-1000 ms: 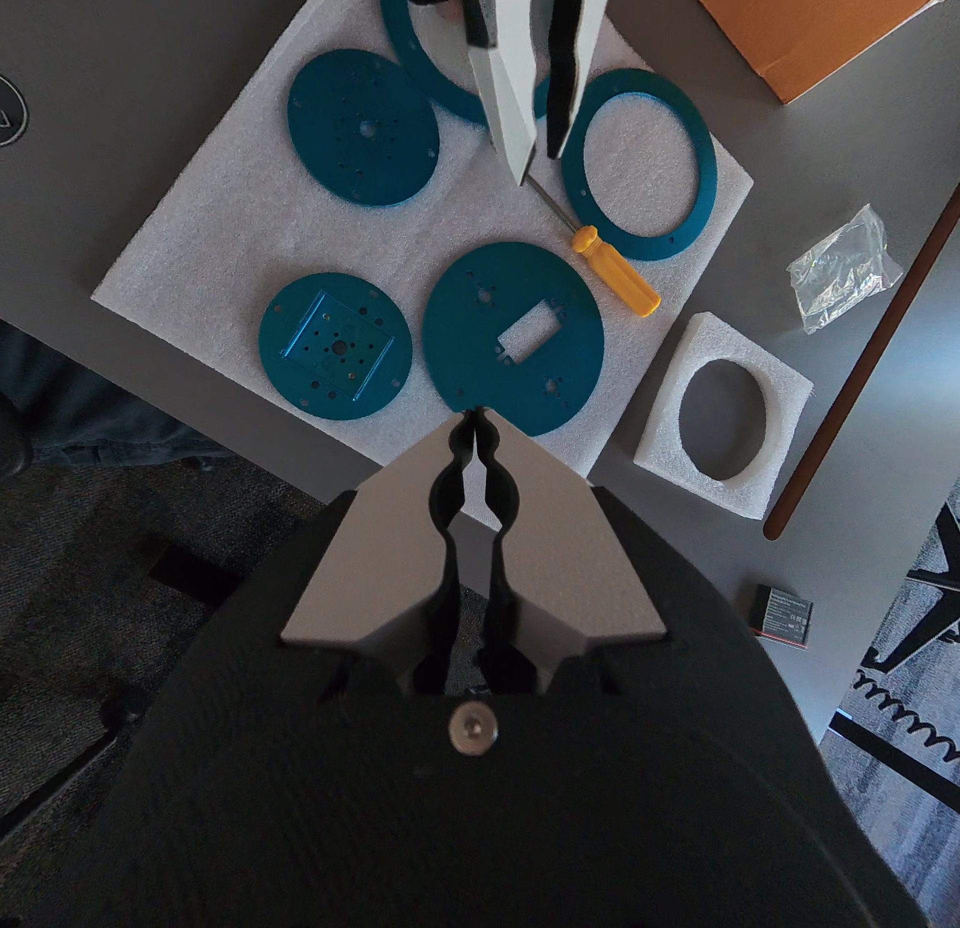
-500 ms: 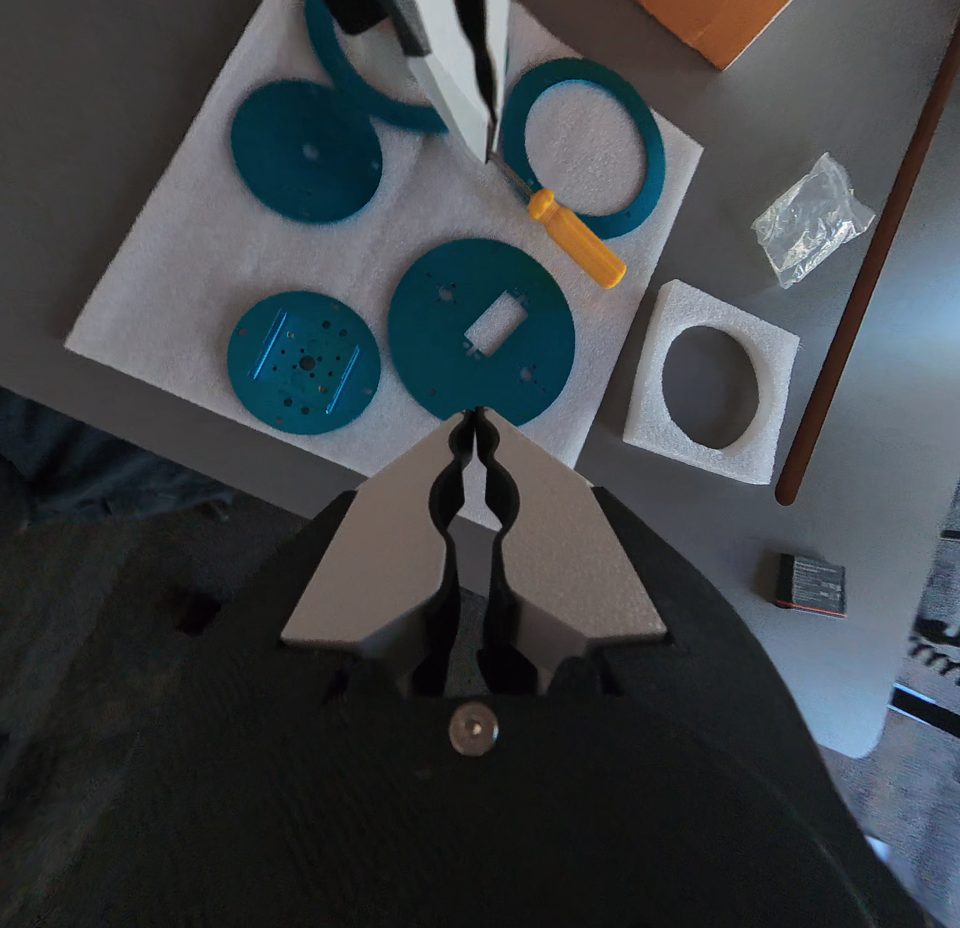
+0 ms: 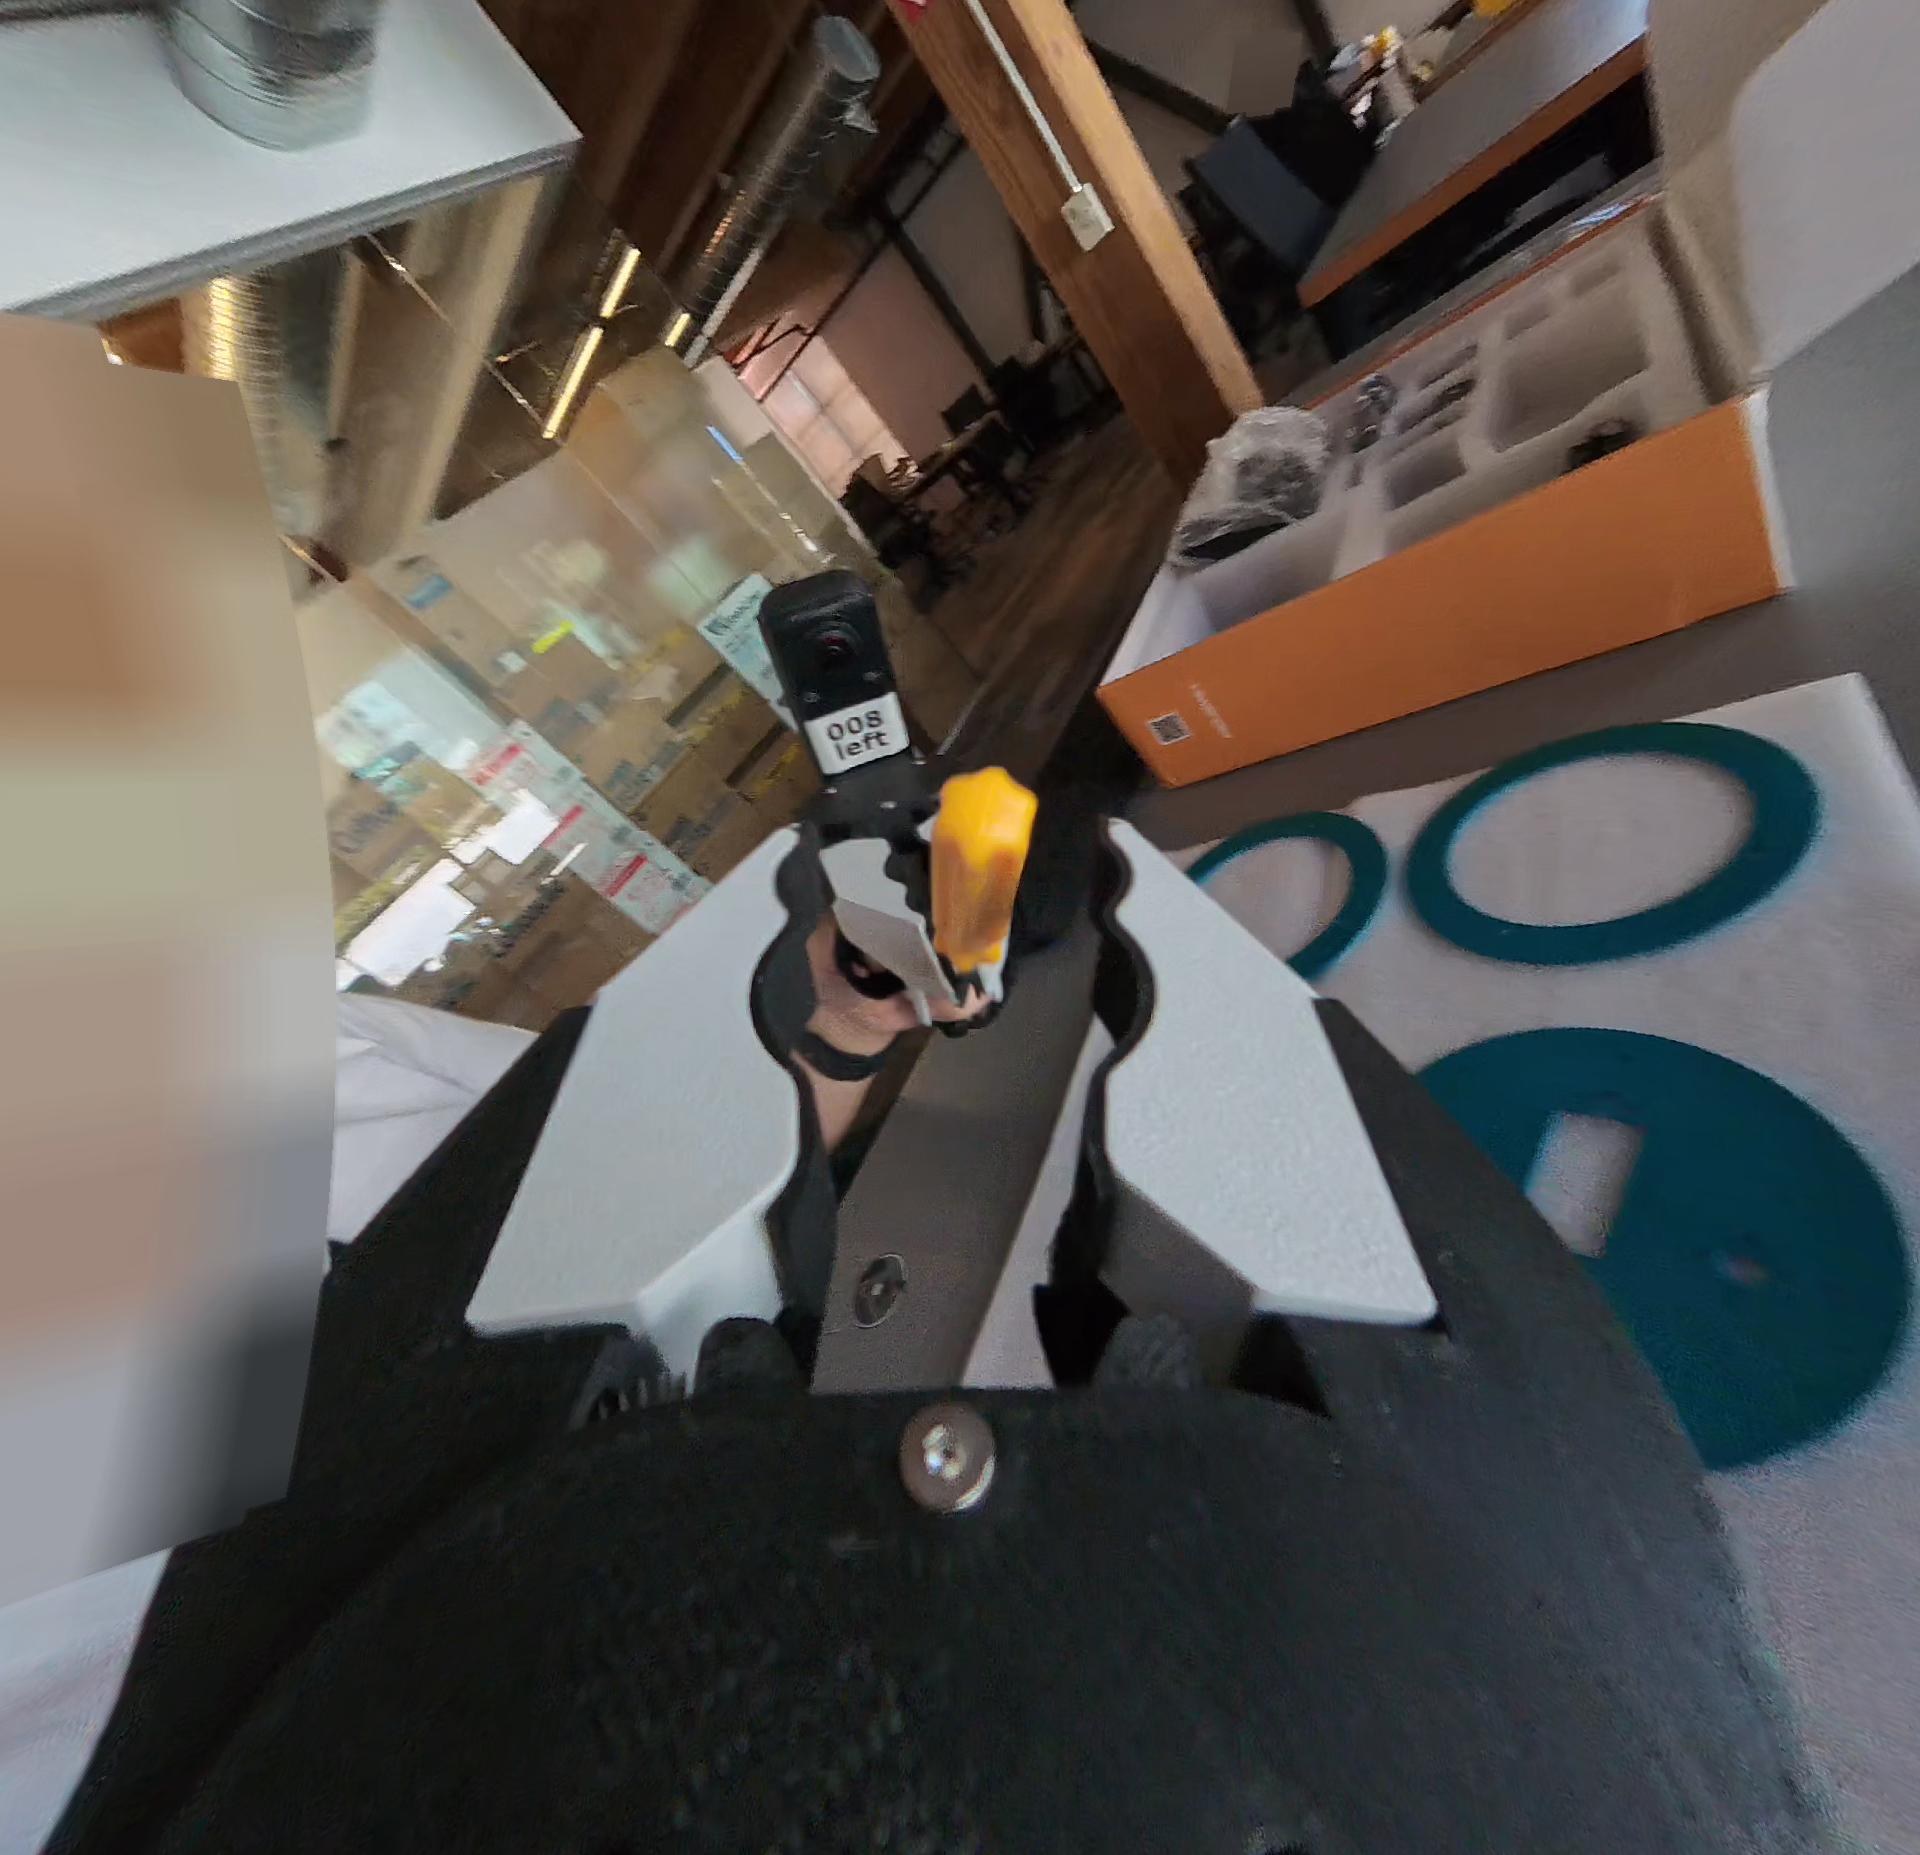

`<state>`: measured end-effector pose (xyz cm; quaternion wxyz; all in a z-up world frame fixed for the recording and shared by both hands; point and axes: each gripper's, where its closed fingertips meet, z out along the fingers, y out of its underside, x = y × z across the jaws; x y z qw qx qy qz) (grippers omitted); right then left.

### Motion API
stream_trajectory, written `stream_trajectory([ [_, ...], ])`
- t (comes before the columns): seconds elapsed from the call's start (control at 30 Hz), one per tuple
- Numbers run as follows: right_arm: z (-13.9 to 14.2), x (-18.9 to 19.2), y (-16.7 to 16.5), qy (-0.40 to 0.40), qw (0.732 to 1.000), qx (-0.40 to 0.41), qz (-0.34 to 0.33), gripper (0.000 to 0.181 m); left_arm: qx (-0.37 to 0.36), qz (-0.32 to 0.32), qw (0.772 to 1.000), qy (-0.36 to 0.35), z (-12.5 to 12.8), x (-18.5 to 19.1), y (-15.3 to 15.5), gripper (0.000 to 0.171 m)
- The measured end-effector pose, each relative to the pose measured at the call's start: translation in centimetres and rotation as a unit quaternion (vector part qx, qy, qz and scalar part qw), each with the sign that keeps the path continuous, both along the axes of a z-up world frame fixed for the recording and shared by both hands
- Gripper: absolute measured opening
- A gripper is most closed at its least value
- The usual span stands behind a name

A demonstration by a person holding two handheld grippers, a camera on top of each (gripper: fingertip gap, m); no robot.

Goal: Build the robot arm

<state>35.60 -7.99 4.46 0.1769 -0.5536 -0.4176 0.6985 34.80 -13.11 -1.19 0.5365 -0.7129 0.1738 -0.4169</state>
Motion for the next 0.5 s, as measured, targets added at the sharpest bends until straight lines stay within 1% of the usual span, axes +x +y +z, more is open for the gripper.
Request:
stream_trajectory([
  [0.03, 0.5, 0.2, -0.5, 0.006, 1.000, -0.003, 0.016, 0.018, 0.008, -0.010, 1.000, 0.004, 0.2, 0.7, 0.0, 0.002],
  [0.1, 1.2, 0.5, -0.1, 0.018, 0.999, 0.033, 0.000, 0.016, 0.028, -0.019, 0.999, 0.013, 0.7, 1.8, 0.1, 0.002],
  [0.2, 1.9, 1.0, -0.2, -0.007, 0.997, 0.076, 0.009, 0.016, 0.044, -0.050, 0.998, 0.022, 0.8, 3.0, 0.6, 0.003],
  [0.23, 2.4, 1.0, -0.3, -0.007, 0.996, 0.093, 0.007, 0.016, 0.049, -0.061, 0.997, 0.016, 1.1, 3.1, 0.9, 0.010],
  [0.27, 2.4, 1.1, -0.5, -0.017, 0.994, 0.110, -0.001, 0.016, 0.050, -0.060, 0.997, 0.013, 1.4, 2.9, 1.5, 0.034],
  [0.3, 2.1, 1.1, -0.7, -0.034, 0.990, 0.133, -0.006, 0.016, 0.053, -0.056, 0.997, 0.014, 1.7, 2.6, 2.3, 0.050],
  [0.37, 1.1, 1.6, -1.1, -0.067, 0.977, 0.204, -0.011, 0.016, 0.067, -0.076, 0.995, 0.023, 2.5, 2.5, 3.1, 0.054],
  [0.43, -0.3, 2.5, -1.2, -0.094, 0.960, 0.264, -0.020, 0.016, 0.071, -0.118, 0.989, 0.058, 2.3, 3.4, 3.5, 0.056],
  [0.5, -0.9, 2.8, -0.6, -0.103, 0.952, 0.284, -0.041, 0.016, 0.070, -0.160, 0.980, 0.098, 1.6, 4.8, 3.9, 0.054],
])
